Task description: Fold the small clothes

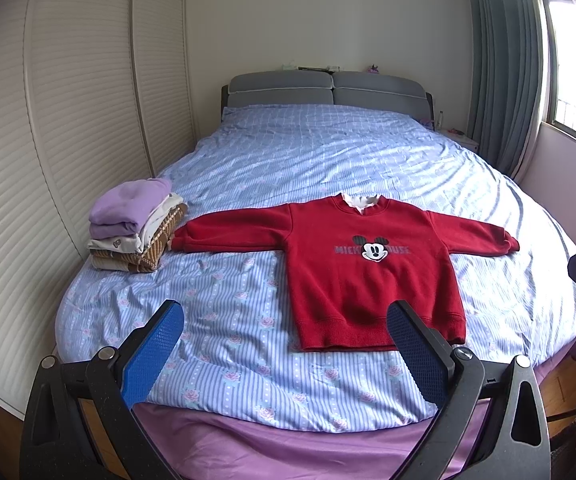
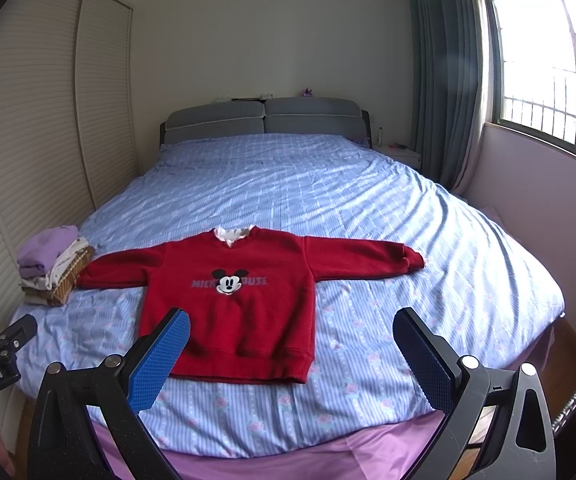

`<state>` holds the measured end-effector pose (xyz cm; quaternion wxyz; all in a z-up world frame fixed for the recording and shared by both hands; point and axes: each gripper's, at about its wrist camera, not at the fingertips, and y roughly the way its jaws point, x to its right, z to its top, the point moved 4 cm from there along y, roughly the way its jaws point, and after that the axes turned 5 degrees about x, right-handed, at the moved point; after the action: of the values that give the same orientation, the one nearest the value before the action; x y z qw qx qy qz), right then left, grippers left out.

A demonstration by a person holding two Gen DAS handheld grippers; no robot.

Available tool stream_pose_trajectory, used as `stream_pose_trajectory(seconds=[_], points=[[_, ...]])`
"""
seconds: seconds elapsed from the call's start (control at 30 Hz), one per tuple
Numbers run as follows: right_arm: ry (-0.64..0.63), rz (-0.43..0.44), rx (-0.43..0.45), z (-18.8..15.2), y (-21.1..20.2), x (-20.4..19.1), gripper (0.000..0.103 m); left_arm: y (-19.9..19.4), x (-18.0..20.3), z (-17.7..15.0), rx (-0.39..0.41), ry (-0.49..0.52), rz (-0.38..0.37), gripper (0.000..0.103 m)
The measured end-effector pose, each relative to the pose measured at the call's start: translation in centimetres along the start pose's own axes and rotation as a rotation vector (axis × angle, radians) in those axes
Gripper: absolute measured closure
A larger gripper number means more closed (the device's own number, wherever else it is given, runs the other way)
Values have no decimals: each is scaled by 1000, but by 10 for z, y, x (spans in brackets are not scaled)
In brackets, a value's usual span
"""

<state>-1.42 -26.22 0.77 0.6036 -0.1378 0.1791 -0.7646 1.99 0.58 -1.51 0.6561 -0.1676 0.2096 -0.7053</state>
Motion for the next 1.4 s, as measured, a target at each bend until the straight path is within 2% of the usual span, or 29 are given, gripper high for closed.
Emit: stream_pose_trajectory(seconds=[0.33, 0.7, 1.1, 1.4], points=[[0, 11, 6, -2, 5, -6, 1, 3, 3, 2, 5, 1, 5, 0], [43, -25, -4, 1, 43, 11, 1, 43, 21, 14, 17, 27, -2, 0], [121, -87, -46, 13, 126, 58, 1, 126, 62, 53, 61, 26, -20, 0], [161, -169, -79, 9, 214, 94, 1, 226, 110, 58, 36, 30, -58, 0]])
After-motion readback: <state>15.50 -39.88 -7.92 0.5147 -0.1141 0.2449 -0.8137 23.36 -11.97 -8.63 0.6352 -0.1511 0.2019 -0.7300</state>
